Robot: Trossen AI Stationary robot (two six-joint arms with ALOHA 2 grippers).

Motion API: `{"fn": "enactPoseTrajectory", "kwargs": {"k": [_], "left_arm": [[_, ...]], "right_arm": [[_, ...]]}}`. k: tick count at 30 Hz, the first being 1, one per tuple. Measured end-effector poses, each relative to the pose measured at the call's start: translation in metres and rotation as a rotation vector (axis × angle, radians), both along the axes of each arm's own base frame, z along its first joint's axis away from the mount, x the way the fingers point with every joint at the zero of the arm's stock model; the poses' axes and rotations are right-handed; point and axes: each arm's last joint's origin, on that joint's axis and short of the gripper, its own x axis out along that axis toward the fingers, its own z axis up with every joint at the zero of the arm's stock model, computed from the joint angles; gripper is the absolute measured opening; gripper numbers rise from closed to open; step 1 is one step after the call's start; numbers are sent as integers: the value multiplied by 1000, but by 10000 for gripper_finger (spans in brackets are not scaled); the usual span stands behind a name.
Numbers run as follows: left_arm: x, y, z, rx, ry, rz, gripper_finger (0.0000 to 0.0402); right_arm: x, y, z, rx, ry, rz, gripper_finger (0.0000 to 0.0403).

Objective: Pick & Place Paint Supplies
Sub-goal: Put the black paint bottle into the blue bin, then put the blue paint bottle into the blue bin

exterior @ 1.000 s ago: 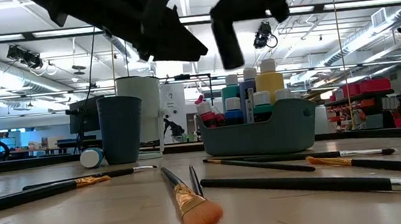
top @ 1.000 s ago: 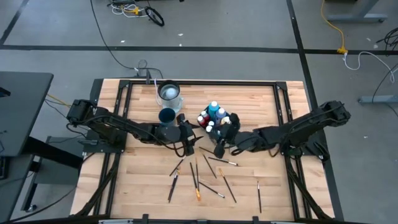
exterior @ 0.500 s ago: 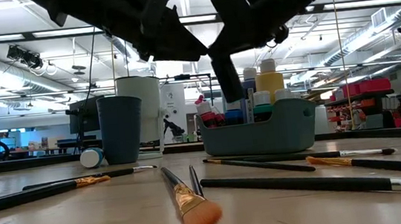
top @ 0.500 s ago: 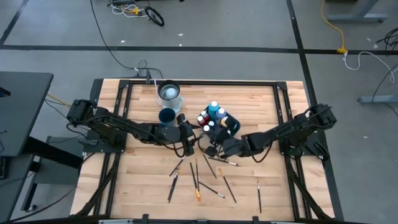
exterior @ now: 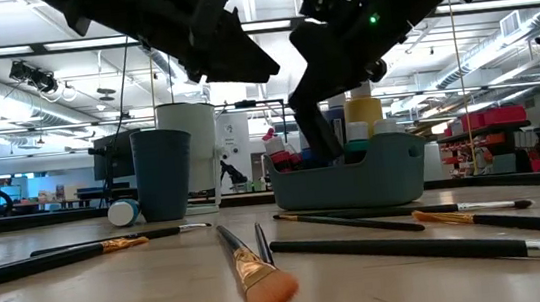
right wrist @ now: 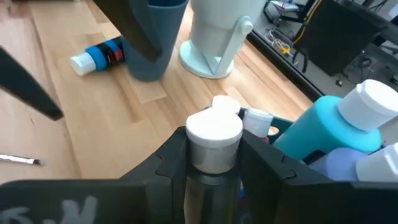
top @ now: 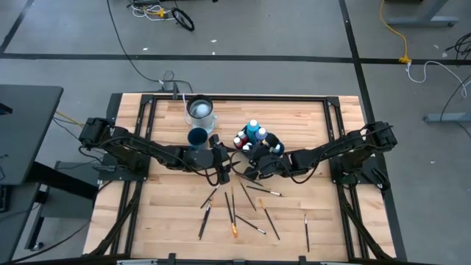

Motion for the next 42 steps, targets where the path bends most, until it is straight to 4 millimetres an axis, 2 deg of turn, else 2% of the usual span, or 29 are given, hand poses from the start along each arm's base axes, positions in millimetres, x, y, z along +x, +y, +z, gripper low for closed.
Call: {"fn": "enactPoseTrajectory", "kwargs": {"k": [8, 14, 29, 36, 42], "left_arm": [[0, 0, 0, 0, 0, 0, 222], [0, 0, 0, 0, 1, 0, 222], [0, 0, 0, 0, 1, 0, 222], [0, 0, 0, 0, 1, 0, 222], [0, 0, 0, 1, 1, -2, 222]], "right_arm": [[0, -5, -2, 46, 17, 16, 116], [-5, -6, -9, 54, 107, 20, 118], [-6, -13, -11, 44, 157, 38, 167], [-6, -15, -11, 42, 158, 36, 169], [-5, -13, 7, 93, 60, 124, 167]]}}
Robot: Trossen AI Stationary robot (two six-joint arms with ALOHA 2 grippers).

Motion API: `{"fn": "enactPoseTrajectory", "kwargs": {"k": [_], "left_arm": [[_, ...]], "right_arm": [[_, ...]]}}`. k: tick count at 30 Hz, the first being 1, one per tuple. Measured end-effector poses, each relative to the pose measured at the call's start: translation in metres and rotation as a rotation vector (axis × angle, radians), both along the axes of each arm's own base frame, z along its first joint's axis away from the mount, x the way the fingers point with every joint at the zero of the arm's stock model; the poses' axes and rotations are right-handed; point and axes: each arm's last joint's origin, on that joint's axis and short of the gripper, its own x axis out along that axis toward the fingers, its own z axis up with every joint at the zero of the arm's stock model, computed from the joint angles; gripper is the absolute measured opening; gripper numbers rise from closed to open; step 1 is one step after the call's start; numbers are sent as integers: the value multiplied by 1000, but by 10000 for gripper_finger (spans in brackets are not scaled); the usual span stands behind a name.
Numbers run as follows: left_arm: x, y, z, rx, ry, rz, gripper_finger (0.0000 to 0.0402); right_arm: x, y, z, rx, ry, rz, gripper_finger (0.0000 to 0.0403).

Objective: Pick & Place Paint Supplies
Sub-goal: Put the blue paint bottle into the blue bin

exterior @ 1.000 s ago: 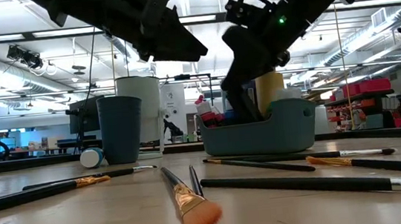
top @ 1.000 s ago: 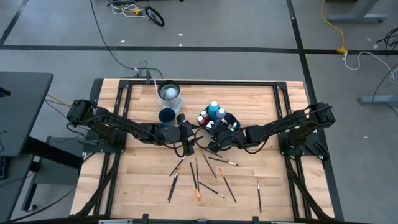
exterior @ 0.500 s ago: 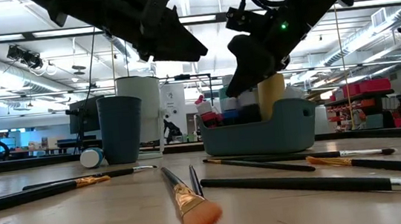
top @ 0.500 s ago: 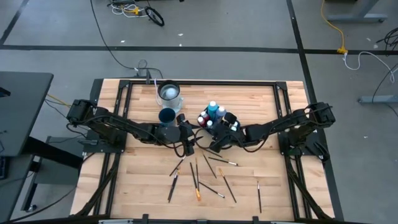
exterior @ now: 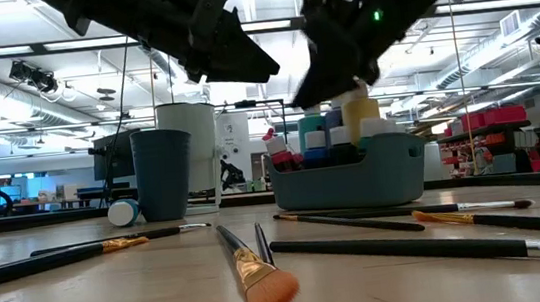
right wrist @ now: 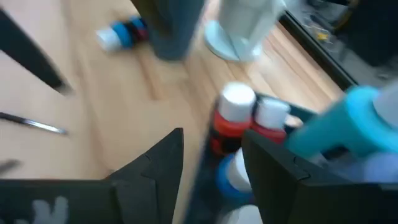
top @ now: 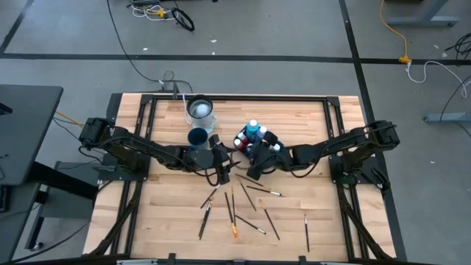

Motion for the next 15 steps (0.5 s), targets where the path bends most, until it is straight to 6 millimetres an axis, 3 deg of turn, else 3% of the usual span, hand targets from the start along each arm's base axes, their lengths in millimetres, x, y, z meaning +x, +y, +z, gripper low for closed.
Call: {"fn": "enactPoseTrajectory", "kwargs": {"k": [4, 7, 15], "left_arm": [[-2, 0, 2, 15, 6, -9, 222], [-10, -3, 15, -9, -16, -17, 222], [-66, -14, 54, -97, 49, -26, 222]], "right_arm": [[-4, 3, 19, 59, -79, 71, 166], [-8, 7, 28, 98, -106, 135, 166], [-9, 24, 32, 184, -121, 299, 166]]}}
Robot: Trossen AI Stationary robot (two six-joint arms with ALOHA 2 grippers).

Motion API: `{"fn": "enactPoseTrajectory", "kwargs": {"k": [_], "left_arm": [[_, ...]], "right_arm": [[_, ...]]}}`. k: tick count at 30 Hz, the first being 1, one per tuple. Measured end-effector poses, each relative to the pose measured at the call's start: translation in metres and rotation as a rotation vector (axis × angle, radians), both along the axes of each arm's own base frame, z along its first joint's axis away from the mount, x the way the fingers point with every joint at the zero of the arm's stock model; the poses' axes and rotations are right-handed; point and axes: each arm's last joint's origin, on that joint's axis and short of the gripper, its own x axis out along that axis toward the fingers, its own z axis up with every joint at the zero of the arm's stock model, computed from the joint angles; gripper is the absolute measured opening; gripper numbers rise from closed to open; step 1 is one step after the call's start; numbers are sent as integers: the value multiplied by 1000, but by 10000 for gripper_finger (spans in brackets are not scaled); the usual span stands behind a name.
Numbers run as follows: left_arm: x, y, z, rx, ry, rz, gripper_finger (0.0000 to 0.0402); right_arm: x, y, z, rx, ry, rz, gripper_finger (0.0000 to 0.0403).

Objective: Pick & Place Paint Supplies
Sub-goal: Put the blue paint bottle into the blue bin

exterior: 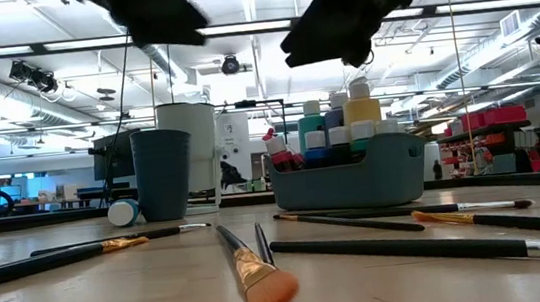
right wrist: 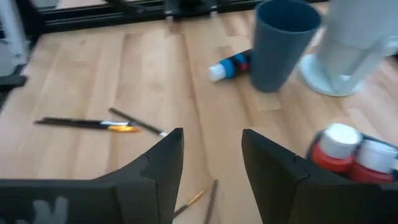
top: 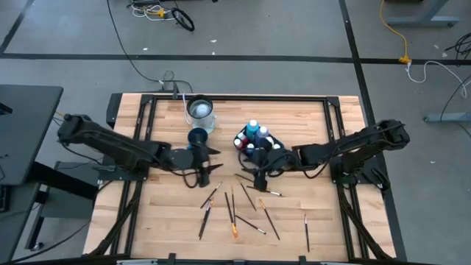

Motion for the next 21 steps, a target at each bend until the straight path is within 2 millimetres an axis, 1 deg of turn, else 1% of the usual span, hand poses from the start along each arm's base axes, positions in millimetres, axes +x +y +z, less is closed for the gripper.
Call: {"fn": "enactPoseTrajectory", "kwargs": {"k": [3, 5, 7, 9, 12, 15, 17, 21], "left_arm": [[-22, 1, 7, -20, 30, 78, 222], [-36, 3, 8, -33, 58, 151, 222], [-47, 5, 5, -60, 103, 212, 222], [-56, 8, -1, -127, 154, 279, 222], [-64, 10, -14, -270, 180, 398, 222], [-65, 11, -29, -344, 183, 490, 222], [-68, 13, -38, -389, 197, 531, 222], [-72, 15, -54, -535, 207, 613, 222]], "right_arm": [[0, 5, 1, 5, -9, 23, 166], [0, 8, 3, 10, -31, 31, 166], [1, 10, 5, 14, -53, 36, 166], [1, 12, 6, 16, -63, 42, 166], [1, 13, 6, 17, -70, 45, 166], [1, 13, 6, 17, -69, 45, 166], [1, 13, 6, 17, -70, 45, 166], [1, 13, 6, 17, -70, 45, 166]]}}
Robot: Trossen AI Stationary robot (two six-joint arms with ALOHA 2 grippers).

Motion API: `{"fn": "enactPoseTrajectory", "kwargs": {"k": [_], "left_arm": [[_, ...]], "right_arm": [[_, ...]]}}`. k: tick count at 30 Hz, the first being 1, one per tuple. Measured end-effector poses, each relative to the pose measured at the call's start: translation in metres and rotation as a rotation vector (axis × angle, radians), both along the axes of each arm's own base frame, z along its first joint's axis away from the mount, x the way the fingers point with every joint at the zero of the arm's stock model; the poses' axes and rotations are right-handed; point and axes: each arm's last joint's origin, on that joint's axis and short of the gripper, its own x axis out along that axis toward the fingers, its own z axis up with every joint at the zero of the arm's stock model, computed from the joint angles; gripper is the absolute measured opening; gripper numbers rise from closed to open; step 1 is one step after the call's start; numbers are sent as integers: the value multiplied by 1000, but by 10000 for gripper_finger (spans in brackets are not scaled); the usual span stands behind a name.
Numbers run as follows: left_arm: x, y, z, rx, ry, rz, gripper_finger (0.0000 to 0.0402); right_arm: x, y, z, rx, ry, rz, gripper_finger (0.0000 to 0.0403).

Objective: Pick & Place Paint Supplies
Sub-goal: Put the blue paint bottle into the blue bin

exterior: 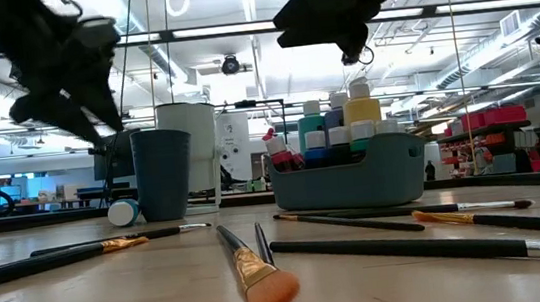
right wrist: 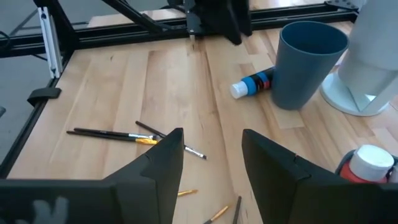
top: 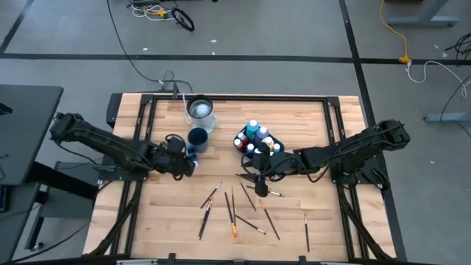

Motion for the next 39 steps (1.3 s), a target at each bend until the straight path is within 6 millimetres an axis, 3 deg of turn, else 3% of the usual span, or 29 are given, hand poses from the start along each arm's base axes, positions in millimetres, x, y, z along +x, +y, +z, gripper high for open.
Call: {"fn": "enactPoseTrajectory", "kwargs": {"k": [10, 17, 28, 39], "left_arm": [[-12, 4, -40, -132, -57, 206, 222], [-1, 1, -65, -162, -230, 201, 222], [11, -1, -106, -43, -90, 252, 222], [8, -8, -107, -41, -75, 242, 222]], "right_arm": [[0, 0, -1, -22, 7, 8, 166], [0, -1, 0, -103, 7, 41, 166], [6, -11, 10, -260, -90, 76, 166], [8, -20, 13, -284, -116, 53, 166]]}}
